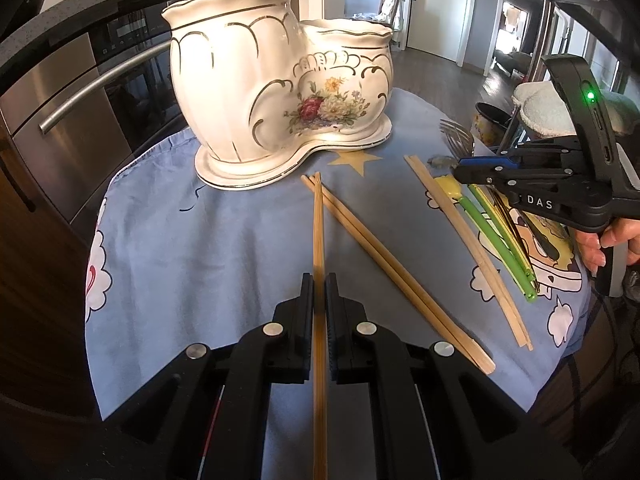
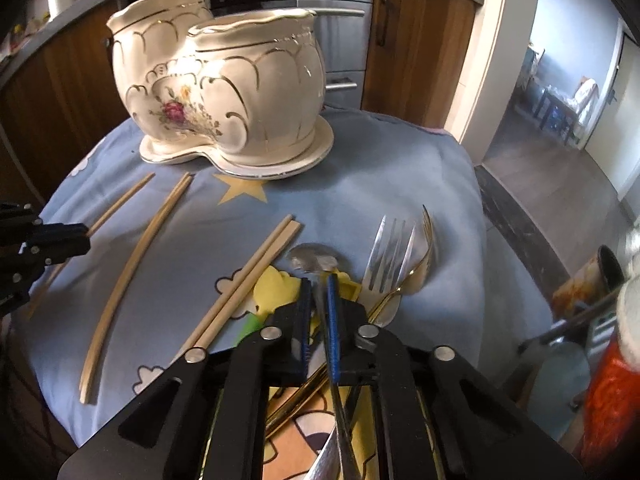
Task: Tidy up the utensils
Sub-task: 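Close the left gripper on the chopstick while the right gripper grasps a metal spoon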
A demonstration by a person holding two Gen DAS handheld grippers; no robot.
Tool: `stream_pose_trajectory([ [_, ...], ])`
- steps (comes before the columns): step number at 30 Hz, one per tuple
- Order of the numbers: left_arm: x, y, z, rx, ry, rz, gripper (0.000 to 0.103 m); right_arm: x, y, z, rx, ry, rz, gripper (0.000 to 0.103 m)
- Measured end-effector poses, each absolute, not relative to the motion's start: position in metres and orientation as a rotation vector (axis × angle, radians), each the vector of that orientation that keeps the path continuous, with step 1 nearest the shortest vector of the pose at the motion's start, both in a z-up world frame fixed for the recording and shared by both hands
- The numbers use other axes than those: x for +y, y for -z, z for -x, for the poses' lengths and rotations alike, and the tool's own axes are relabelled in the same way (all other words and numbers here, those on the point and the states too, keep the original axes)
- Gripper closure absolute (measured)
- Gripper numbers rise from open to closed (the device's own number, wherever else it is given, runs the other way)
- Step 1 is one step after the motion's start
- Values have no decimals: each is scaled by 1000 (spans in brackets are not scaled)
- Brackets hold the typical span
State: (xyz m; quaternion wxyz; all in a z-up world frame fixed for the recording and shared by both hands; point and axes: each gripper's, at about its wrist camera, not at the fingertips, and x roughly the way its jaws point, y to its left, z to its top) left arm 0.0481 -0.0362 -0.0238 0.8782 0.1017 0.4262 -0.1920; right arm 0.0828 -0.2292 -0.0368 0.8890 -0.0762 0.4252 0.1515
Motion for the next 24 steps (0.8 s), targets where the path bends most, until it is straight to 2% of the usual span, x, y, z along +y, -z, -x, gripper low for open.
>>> stream_pose_trajectory([
  [15, -19, -5, -40, 742, 413, -167, 97, -240, -22, -31, 626, -364, 116, 98],
  [20, -16, -8, -40, 737, 414, -159, 97, -236, -20, -35, 629, -371, 129, 98],
  [24, -18, -4, -39, 751, 425, -159, 97, -234, 2, -47, 716, -392, 103, 98],
])
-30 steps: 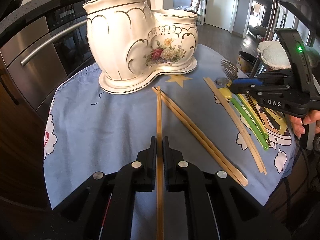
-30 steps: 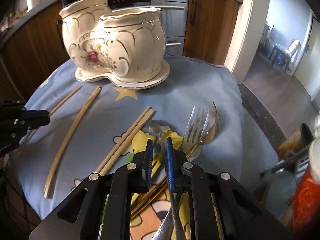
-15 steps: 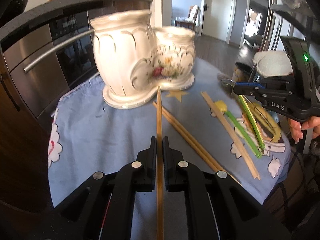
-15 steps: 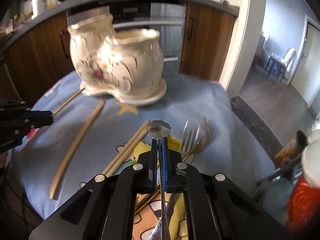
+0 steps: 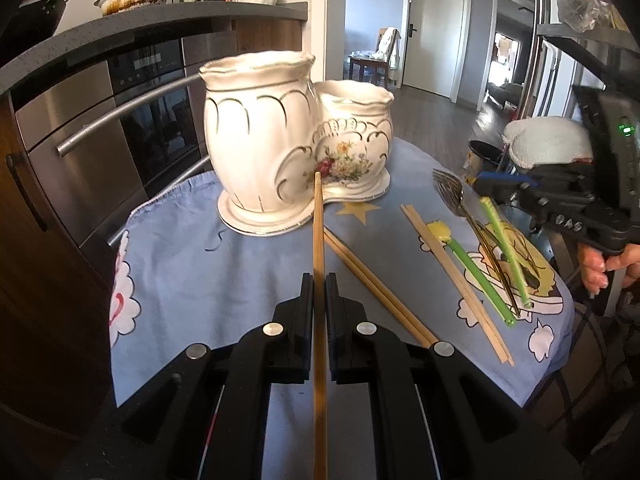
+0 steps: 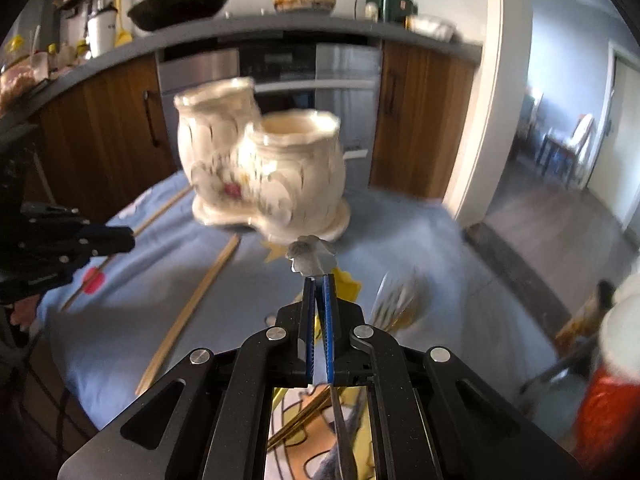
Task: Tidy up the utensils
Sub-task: 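Close the left gripper on the chopstick while the right gripper grasps a metal spoon, then lift the chopstick and spoon and carry both toward the ceramic holder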
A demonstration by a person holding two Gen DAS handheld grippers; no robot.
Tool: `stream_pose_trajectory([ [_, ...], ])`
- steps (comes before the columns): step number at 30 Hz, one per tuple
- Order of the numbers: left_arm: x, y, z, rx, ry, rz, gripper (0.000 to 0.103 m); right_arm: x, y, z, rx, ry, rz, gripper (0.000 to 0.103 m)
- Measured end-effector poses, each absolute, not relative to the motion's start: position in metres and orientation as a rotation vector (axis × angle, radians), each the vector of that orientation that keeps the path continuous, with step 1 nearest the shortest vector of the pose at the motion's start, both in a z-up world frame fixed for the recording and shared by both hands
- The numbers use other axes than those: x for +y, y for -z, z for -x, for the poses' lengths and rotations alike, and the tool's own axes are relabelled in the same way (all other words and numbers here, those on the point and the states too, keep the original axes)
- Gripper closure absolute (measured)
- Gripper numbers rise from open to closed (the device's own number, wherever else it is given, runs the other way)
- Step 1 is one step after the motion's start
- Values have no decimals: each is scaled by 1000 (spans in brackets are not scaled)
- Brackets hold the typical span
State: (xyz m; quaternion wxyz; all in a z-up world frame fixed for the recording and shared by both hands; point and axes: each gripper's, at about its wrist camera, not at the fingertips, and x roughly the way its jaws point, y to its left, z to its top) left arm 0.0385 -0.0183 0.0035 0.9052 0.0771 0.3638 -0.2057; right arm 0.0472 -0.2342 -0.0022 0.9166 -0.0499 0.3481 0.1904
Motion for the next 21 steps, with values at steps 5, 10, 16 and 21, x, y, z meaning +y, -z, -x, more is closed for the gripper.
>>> stream_pose_trajectory([
  [5, -20, 0, -39, 765, 430, -160, 97, -229, 24, -58, 782, -391, 101, 99],
  [10, -24, 3, -39, 771, 437, -167, 97, -234, 32, -70, 822, -368, 70, 99],
  [16, -24, 2, -39, 768, 438, -166, 97, -236, 21, -65, 760, -350, 68, 99],
  [21, -18, -3, -38, 736, 430, -151, 97, -241, -4, -44, 647, -368, 66, 99],
])
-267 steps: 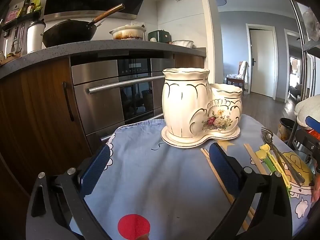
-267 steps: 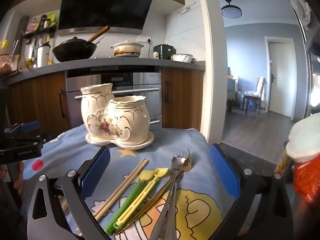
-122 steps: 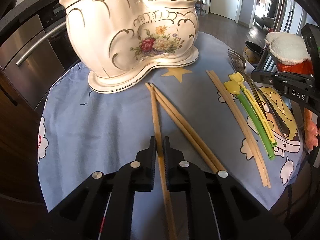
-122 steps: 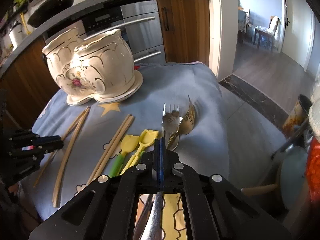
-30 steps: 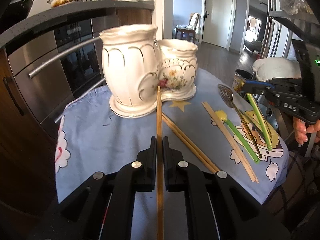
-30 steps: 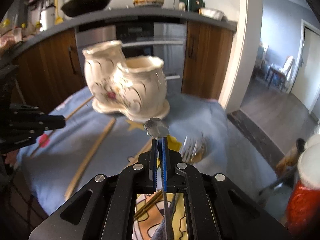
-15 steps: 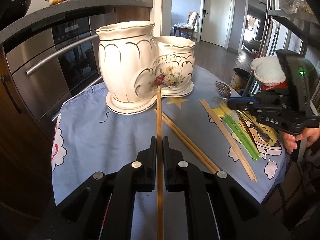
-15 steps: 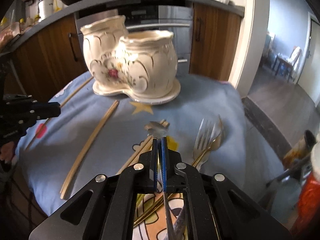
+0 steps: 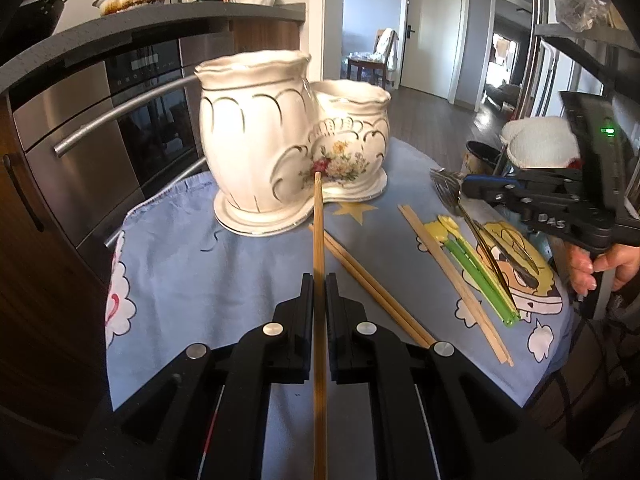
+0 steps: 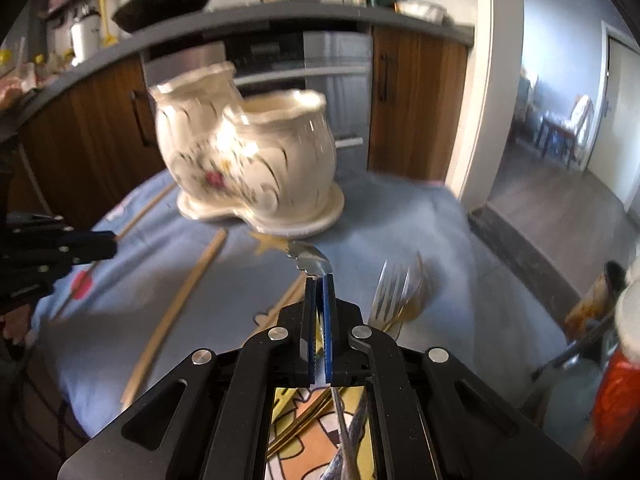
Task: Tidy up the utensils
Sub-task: 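Lift the chopstick and spoon and carry both toward the ceramic holder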
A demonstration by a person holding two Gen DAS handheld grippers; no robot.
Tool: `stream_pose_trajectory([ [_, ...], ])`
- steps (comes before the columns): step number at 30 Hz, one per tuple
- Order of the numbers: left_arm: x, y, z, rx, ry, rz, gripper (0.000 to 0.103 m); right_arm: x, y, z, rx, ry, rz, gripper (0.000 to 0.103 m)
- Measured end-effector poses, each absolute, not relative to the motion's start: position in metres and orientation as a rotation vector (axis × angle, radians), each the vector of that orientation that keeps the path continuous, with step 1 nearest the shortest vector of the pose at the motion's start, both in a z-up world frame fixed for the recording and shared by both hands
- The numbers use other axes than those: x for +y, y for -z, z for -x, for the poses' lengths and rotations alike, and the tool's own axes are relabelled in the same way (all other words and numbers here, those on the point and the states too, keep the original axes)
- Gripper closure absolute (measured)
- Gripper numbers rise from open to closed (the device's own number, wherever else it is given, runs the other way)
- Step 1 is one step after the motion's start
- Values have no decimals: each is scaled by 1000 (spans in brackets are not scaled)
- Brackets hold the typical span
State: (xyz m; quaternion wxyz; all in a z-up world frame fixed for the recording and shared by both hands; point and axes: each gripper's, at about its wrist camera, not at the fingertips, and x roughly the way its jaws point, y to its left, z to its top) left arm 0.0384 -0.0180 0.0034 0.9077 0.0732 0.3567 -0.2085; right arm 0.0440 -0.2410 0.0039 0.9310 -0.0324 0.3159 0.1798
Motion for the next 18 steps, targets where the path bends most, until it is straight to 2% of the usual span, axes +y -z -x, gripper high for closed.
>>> stream_pose_trajectory([
  [18, -14, -11, -37, 696, 437, -134, 97, -242, -67, -4, 338, -425, 40, 101],
])
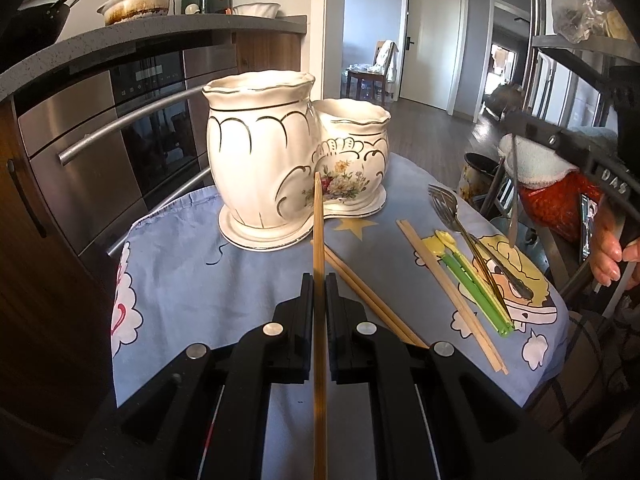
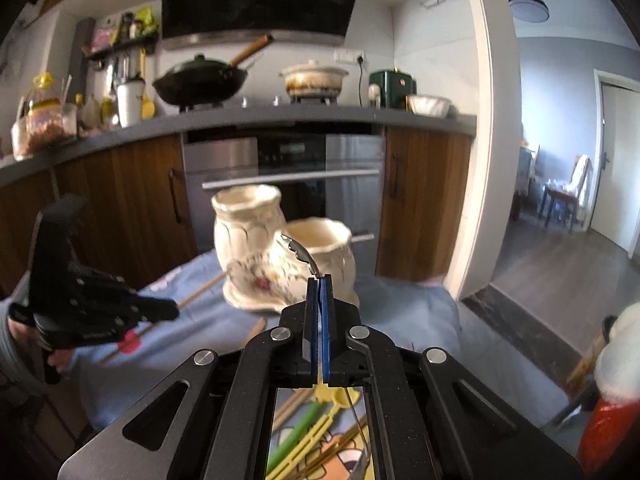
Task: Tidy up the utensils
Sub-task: 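Lift the chopstick and spoon and carry both toward the ceramic holder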
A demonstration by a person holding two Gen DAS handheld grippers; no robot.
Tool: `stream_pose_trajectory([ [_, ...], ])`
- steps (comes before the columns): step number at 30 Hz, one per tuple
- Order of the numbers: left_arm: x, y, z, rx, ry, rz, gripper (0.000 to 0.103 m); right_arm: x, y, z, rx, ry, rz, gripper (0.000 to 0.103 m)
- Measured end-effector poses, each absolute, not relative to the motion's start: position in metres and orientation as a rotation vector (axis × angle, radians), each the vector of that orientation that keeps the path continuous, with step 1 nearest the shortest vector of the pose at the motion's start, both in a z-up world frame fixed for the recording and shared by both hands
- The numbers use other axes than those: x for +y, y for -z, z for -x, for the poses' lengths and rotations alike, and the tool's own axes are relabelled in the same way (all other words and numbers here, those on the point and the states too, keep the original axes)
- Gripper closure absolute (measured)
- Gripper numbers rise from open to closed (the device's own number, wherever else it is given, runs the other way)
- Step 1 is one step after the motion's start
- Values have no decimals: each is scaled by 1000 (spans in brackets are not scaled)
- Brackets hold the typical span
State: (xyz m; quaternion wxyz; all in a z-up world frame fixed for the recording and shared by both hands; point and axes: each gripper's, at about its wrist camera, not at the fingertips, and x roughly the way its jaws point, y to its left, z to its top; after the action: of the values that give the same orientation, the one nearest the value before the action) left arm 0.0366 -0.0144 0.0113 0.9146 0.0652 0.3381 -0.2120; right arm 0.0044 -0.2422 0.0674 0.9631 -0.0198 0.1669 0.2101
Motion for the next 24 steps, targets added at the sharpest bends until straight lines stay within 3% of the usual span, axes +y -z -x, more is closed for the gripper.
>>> stream_pose_trajectory([
  [7, -11, -21, -34, 658, 445, -108, 97, -243, -86, 1, 278, -448, 14, 101],
  [24, -6, -135, -90, 337, 430, -3, 97, -227, -147, -71, 236, -547, -130, 101],
])
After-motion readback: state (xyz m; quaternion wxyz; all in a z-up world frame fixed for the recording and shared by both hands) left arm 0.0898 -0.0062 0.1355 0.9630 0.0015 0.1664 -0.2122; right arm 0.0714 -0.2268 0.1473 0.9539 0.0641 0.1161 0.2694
